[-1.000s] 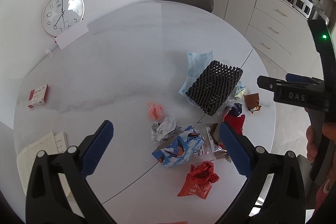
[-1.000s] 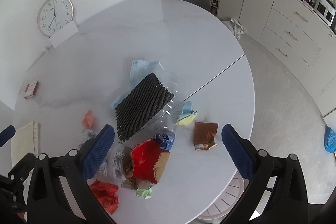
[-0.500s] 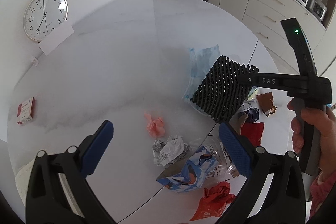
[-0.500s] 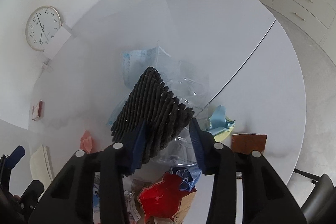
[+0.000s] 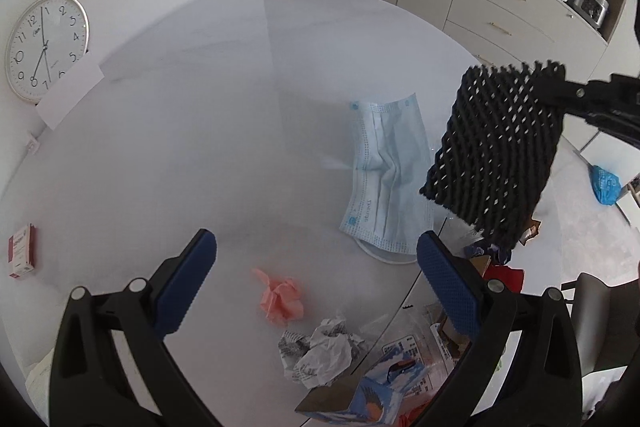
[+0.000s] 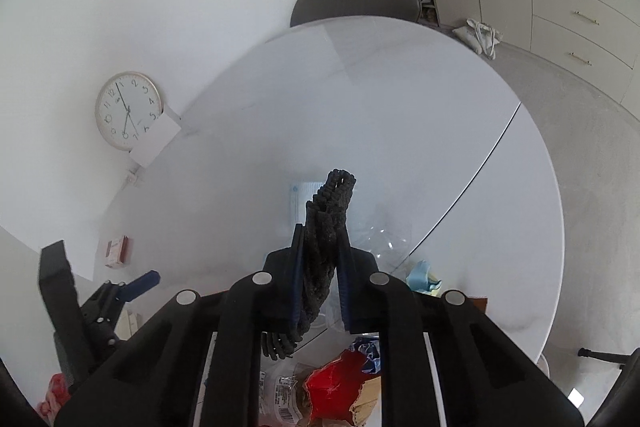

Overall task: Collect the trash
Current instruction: 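Grasp the black spiky sponge with the right tool while the left tool grasps the blue mask, then carry the sponge to the bin and open the right tool to drop it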

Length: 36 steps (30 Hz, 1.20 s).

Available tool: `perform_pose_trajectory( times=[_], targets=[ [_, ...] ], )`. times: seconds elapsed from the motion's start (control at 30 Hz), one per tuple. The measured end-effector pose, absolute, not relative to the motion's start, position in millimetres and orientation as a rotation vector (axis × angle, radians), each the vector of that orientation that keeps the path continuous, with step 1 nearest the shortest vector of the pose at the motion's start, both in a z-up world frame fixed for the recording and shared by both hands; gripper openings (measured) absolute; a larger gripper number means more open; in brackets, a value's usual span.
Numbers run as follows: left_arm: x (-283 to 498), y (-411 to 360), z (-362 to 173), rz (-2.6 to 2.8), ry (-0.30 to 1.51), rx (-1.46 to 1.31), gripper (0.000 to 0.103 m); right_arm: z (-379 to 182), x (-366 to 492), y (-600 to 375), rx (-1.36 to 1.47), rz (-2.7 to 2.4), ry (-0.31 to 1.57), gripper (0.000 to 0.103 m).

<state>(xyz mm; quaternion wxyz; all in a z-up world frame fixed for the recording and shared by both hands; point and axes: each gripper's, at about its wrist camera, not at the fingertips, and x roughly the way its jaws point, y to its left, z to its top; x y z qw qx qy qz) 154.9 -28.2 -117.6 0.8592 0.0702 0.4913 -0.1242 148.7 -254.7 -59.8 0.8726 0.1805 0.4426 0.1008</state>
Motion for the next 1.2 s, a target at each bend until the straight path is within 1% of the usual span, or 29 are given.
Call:
perform_pose_trajectory(
  times=[0.17, 0.27, 0.3, 0.43, 0.5, 0.53, 0.6, 0.63, 0.7, 0.73, 0.9, 1.07, 1.2],
  targets=[
    [185, -45, -150, -0.357, 1.102, 0.137, 0.096, -37, 130, -285, 0.373, 0.152, 0.875, 0.015],
    [205, -51, -168, -0.405, 1.149, 0.104, 0.089, -32, 115, -302, 0.375, 0.107, 0.871, 0.015],
    [210, -52, -174, -0.412, 1.159, 0.092, 0.083, -33, 109, -308, 0.376, 0.091, 0.874, 0.015],
    [229, -50, -195, -0.427, 1.216, 0.030, 0.071, -39, 88, -328, 0.378, 0.035, 0.897, 0.015],
    [236, -48, -202, -0.429, 1.244, -0.010, 0.061, -43, 79, -338, 0.394, 0.012, 0.905, 0.015],
    [237, -47, -204, -0.430, 1.251, -0.021, 0.058, -46, 75, -344, 0.413, 0.000, 0.909, 0.015],
    [240, -46, -208, -0.444, 1.269, -0.058, 0.042, -51, 67, -356, 0.443, -0.024, 0.915, 0.015],
    [241, -47, -209, -0.446, 1.273, -0.065, 0.037, -54, 61, -362, 0.450, -0.038, 0.917, 0.015],
    [242, -48, -210, -0.457, 1.282, -0.081, 0.021, -57, 54, -369, 0.459, -0.067, 0.920, 0.015],
    [243, -48, -211, -0.460, 1.285, -0.089, 0.015, -59, 49, -373, 0.464, -0.076, 0.921, 0.015],
    [236, -44, -201, -0.398, 1.256, -0.103, 0.005, -61, 27, -388, 0.463, -0.107, 0.925, 0.015],
    [214, -15, -156, -0.305, 1.174, -0.119, 0.004, -66, -7, -403, 0.414, -0.177, 0.938, 0.015],
    [187, -3, -106, -0.274, 1.082, -0.075, 0.004, -87, -32, -417, 0.411, -0.249, 0.968, 0.015]
  ],
)
